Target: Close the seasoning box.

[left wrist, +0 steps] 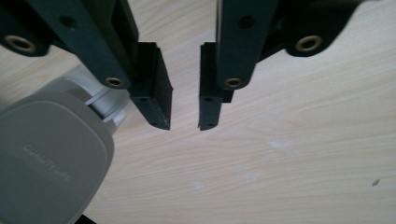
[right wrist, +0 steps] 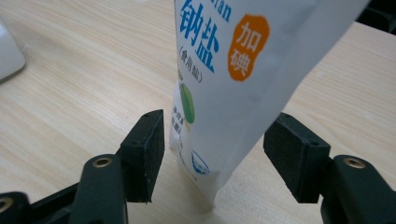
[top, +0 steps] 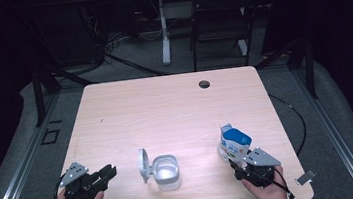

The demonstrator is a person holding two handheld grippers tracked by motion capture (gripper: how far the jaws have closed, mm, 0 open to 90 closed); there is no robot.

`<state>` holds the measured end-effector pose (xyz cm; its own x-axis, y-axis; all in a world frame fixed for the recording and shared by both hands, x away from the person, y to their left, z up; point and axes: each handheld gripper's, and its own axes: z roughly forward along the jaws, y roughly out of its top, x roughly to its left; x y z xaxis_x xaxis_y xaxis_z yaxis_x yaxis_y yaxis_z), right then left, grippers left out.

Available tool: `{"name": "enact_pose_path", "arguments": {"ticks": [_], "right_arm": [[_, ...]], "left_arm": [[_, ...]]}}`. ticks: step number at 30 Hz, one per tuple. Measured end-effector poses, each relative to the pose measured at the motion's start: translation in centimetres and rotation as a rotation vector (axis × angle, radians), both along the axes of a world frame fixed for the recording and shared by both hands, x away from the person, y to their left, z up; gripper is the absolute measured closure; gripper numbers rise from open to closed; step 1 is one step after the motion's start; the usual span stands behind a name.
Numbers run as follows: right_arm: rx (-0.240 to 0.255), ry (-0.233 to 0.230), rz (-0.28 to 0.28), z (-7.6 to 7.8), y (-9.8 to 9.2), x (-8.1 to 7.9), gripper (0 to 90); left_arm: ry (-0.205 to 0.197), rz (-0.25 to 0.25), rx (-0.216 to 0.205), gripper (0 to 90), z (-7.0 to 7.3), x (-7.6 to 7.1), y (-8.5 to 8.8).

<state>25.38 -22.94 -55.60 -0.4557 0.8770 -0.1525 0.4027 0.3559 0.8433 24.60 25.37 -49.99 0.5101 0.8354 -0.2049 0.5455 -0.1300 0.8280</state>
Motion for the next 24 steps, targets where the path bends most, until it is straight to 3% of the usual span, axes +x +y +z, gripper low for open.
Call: {"name": "enact_pose_path", "arguments": {"ticks": [6, 10, 24], "right_arm": [[0.001, 0.007, 0.001, 0.2, -0.2, -0.3, 37.7], [0.025, 0.014, -0.005, 0.1, -0.2, -0.6, 37.0], [0.01, 0.017, 0.012, 0.4, 0.1, -0.6, 37.0]], "left_arm": [[-0.024, -0.048, 0.013, 90.0, 0.9, -0.4, -1.1], [-0.028, -0.082, 0.012, 90.0, 1.4, -0.5, -1.7], [-0.036, -0.144, 0.031, 90.0, 2.2, -1.2, -3.3]]}}
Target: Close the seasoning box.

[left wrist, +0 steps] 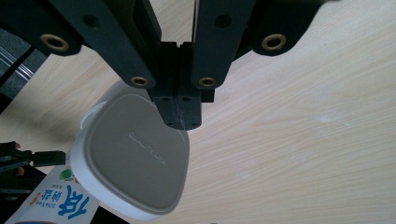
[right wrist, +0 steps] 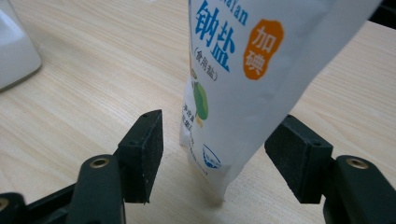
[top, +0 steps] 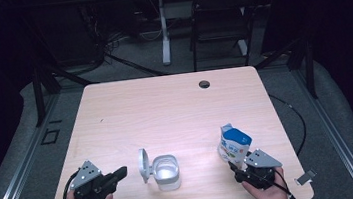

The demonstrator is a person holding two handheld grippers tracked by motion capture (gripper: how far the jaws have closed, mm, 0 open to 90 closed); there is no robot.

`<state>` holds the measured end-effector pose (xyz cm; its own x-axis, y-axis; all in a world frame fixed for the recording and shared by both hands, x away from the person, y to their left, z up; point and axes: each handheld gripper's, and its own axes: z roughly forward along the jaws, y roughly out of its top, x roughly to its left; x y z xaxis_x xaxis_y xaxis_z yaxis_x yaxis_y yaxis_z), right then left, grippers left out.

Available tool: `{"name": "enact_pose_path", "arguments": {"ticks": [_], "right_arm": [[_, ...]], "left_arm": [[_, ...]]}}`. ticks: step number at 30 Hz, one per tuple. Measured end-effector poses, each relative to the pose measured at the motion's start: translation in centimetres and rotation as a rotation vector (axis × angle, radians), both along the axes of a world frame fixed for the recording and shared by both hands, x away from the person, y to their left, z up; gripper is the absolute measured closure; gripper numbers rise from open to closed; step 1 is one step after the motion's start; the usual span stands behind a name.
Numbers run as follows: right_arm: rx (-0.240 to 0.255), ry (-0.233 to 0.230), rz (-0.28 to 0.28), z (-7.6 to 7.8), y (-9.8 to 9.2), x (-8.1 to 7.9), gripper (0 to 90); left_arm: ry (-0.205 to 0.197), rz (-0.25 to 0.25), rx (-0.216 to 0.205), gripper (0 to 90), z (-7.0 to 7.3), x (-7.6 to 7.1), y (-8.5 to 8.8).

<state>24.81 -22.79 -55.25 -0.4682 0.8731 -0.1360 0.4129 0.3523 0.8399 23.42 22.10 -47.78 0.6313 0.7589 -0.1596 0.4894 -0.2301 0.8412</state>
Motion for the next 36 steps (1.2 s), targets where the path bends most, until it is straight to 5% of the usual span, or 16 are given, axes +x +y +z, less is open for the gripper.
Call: {"name": "enact_pose_path", "arguments": {"ticks": [36], "right_arm": [[0.005, 0.006, 0.0, -0.1, -0.1, 0.1, 37.0]], "left_arm": [[-0.016, -0.103, -0.015, 90.0, 0.5, 0.1, -4.1]]}}
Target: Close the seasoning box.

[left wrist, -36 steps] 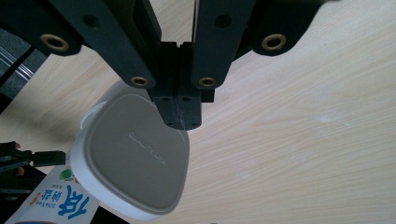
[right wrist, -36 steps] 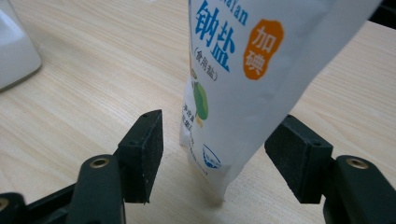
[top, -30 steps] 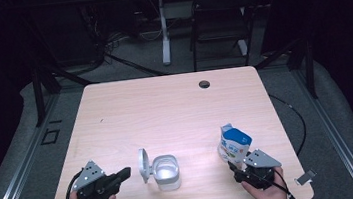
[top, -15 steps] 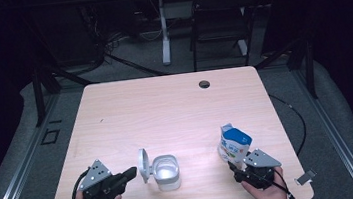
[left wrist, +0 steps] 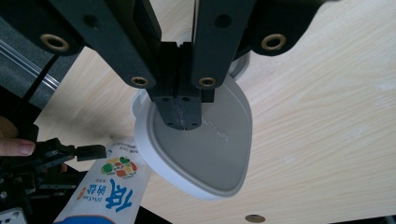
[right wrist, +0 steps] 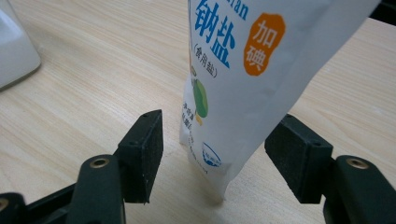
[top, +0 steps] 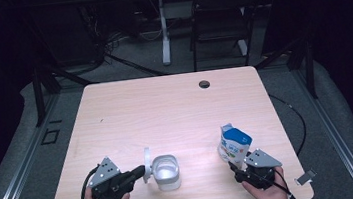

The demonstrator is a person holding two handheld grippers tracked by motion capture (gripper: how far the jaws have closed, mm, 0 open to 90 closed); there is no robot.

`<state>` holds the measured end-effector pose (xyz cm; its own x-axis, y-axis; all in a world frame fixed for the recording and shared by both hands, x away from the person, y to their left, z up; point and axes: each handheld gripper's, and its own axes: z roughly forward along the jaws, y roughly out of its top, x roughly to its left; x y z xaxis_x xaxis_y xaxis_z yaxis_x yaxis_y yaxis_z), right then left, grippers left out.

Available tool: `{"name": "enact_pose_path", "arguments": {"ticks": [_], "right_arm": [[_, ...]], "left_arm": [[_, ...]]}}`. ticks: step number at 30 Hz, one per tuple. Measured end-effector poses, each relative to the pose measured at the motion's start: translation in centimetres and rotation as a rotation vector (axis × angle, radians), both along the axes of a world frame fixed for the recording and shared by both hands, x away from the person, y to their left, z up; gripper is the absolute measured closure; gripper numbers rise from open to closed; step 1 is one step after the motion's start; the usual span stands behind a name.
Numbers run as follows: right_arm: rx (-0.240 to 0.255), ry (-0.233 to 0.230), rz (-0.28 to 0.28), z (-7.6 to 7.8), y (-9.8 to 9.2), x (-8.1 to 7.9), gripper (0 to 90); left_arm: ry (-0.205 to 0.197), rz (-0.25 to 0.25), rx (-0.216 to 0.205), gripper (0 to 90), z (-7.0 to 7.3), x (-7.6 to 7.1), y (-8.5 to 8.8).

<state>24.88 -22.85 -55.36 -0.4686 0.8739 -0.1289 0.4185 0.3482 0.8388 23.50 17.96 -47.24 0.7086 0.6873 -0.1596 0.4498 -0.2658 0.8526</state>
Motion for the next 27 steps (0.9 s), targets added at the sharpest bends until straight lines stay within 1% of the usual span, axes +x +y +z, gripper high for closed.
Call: {"name": "enact_pose_path", "arguments": {"ticks": [3, 5, 6, 7, 11, 14, 19, 27], "right_arm": [[0.0, 0.0, 0.0, 0.0, 0.0, 0.0, 37.0], [0.0, -0.001, -0.002, 0.0, 0.0, 0.0, 37.0], [-0.001, -0.001, -0.003, 0.0, 0.0, 0.0, 37.0], [0.0, -0.003, 0.0, 0.0, 0.0, 0.0, 37.0], [0.002, 0.0, 0.002, 0.0, 0.0, -0.1, 37.0], [0.007, -0.007, -0.002, 0.0, 0.0, -0.1, 37.0], [0.001, 0.001, 0.003, 0.0, 0.0, -0.1, 37.0], [0.005, 0.002, 0.004, 0.0, 0.0, -0.1, 37.0]], "left_arm": [[-0.002, -0.016, 0.027, 90.0, -0.2, 0.0, -0.7], [0.005, -0.03, 0.038, 90.0, -0.4, -0.1, -1.5], [0.005, -0.03, 0.038, 90.0, -0.4, -0.1, -1.5], [-0.001, -0.047, 0.068, 90.0, -0.6, -0.3, -2.4], [-0.01, -0.062, 0.115, 90.0, -0.9, -0.5, -3.3], [-0.009, -0.062, 0.113, 90.0, -1.0, -0.6, -3.5], [-0.011, -0.063, 0.11, 90.0, -0.9, -0.6, -3.5], [-0.015, -0.067, 0.106, 90.0, -0.9, -0.8, -3.4]]}}
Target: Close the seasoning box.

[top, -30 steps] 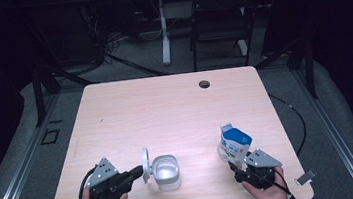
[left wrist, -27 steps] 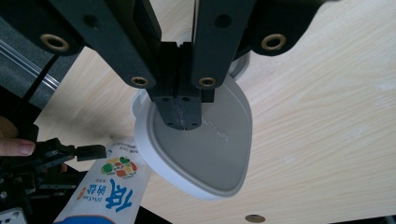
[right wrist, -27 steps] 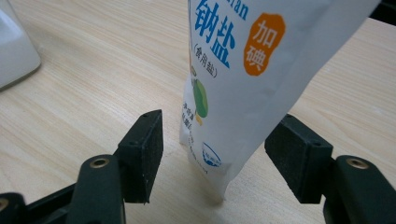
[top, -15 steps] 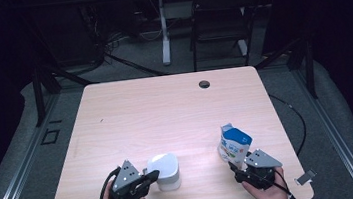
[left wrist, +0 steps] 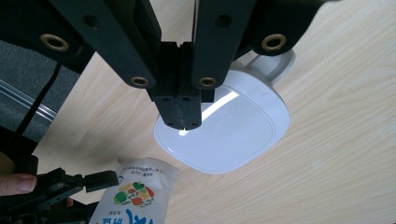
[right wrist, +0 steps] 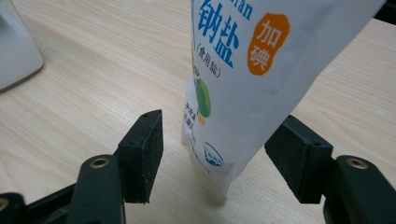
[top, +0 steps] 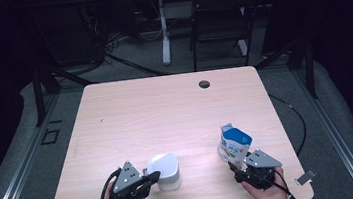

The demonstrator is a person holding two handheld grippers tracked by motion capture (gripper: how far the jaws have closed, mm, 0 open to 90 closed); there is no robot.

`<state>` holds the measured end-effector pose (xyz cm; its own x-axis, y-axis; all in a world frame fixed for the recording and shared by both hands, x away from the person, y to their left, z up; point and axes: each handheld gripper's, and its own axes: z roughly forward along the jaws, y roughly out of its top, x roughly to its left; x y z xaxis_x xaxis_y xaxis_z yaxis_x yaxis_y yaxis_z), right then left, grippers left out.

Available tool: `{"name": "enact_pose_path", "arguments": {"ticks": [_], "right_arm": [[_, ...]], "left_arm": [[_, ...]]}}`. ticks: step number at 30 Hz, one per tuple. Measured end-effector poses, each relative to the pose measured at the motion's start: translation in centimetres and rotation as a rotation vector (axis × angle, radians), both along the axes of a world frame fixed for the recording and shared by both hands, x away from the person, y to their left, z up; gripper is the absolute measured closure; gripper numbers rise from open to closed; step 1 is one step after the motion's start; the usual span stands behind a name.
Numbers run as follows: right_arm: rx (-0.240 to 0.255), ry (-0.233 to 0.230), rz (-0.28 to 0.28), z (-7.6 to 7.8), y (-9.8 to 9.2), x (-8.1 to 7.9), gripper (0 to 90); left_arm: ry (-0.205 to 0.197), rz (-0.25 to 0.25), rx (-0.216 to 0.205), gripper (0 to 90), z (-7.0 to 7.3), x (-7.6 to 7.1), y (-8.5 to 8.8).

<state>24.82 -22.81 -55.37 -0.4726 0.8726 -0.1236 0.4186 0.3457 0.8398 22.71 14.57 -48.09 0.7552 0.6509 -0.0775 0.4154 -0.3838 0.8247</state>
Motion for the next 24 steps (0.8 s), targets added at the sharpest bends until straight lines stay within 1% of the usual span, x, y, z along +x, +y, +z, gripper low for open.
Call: {"name": "enact_pose_path", "arguments": {"ticks": [8, 14, 22, 24], "right_arm": [[-0.001, -0.002, 0.001, 0.0, 0.0, 0.0, 37.0], [0.004, -0.004, 0.0, 0.0, -0.1, 0.0, 37.0], [0.005, -0.006, -0.002, 0.1, 0.0, 0.0, 37.0], [0.006, -0.006, -0.002, 0.1, 0.0, 0.0, 37.0]], "left_arm": [[-0.009, 0.025, -0.021, 90.0, 0.5, 0.0, 1.1], [-0.012, 0.062, -0.049, 90.0, 1.0, 0.1, 2.7], [-0.021, 0.115, -0.071, 90.0, 1.5, 0.4, 5.0], [-0.017, 0.132, -0.078, 90.0, 1.5, 0.4, 5.6]]}}
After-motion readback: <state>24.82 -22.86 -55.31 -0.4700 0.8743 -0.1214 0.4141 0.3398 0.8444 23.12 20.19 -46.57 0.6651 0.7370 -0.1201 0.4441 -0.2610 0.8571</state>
